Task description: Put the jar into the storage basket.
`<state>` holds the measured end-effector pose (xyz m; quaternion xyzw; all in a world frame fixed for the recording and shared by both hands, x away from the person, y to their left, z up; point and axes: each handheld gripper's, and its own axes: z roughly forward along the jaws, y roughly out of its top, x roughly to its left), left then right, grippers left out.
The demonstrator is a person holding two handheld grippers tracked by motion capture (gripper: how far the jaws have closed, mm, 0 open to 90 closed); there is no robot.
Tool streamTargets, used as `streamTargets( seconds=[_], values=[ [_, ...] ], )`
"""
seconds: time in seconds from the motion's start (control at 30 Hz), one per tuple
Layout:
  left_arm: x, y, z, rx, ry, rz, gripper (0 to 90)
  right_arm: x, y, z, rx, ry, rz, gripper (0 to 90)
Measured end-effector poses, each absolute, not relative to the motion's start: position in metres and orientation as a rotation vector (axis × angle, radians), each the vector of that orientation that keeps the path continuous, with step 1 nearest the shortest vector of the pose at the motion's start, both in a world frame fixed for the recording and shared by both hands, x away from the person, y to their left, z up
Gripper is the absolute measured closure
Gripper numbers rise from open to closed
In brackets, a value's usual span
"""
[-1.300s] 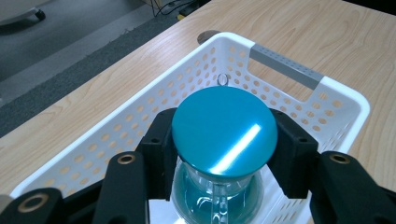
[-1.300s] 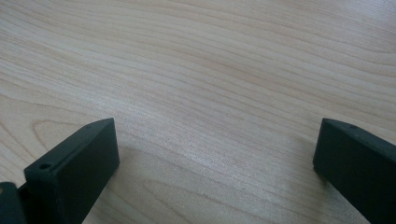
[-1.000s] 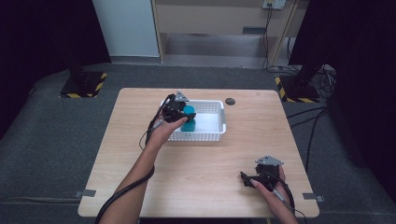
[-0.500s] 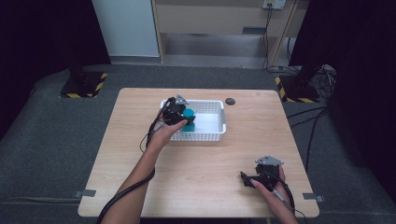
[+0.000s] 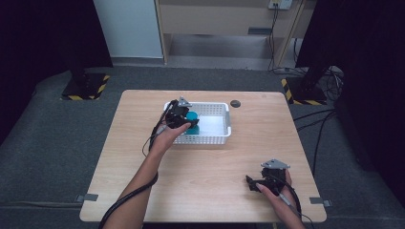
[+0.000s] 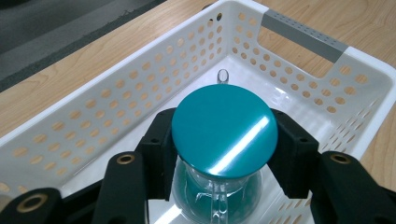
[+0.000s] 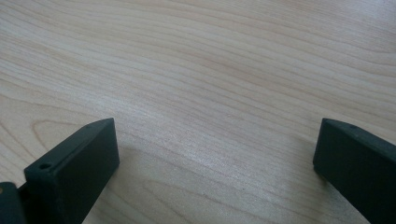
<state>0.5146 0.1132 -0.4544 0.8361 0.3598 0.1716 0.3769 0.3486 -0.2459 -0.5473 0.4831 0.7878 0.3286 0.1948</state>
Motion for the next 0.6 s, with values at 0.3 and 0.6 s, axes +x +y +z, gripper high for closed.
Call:
streamTargets(
  seconds=[0.3,0.6],
  values=[
    [0.5148,0.1131,-0.4564,2.147,0.928,0.426,45.1,0.3486,-0.2459,-0.5473,1.354,2.208,0.921,0.2],
    [0.5144,0.1129,-0.4548,2.126,0.954,0.45,20.2,0.3486,-0.2459,-0.5473,1.354,2.208,0.921,0.2]
  ],
)
